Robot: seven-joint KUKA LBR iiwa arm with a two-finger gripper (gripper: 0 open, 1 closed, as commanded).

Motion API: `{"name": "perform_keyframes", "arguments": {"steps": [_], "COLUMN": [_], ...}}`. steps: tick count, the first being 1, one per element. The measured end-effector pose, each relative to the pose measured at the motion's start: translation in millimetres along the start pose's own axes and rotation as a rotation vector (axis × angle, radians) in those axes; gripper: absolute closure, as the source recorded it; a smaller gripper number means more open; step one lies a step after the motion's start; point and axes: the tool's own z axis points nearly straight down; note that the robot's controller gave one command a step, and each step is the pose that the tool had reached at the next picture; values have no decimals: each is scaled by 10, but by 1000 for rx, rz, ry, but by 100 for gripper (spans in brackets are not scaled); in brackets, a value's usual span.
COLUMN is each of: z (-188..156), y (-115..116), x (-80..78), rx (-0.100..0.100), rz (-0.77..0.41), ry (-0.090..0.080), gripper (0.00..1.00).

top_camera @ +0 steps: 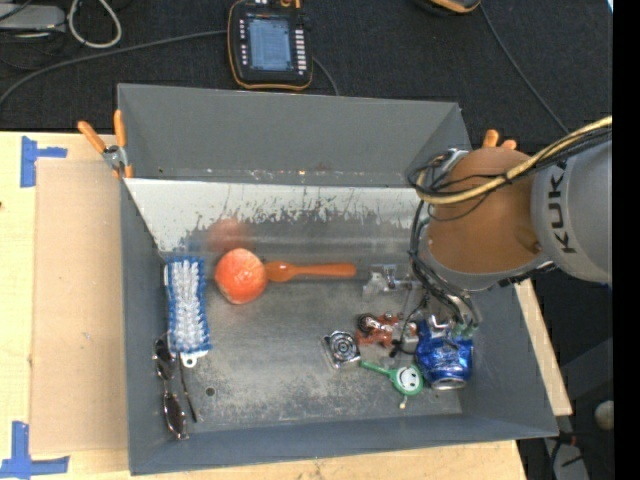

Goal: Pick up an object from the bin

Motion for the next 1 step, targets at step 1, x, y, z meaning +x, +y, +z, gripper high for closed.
{"name": "perform_keyframes", "arguments": {"steps": [1], "z": [280], "y": [-642], "x": [-24], "rx": [2], "rz": [-184], "ry": [11], "gripper": [0]}}
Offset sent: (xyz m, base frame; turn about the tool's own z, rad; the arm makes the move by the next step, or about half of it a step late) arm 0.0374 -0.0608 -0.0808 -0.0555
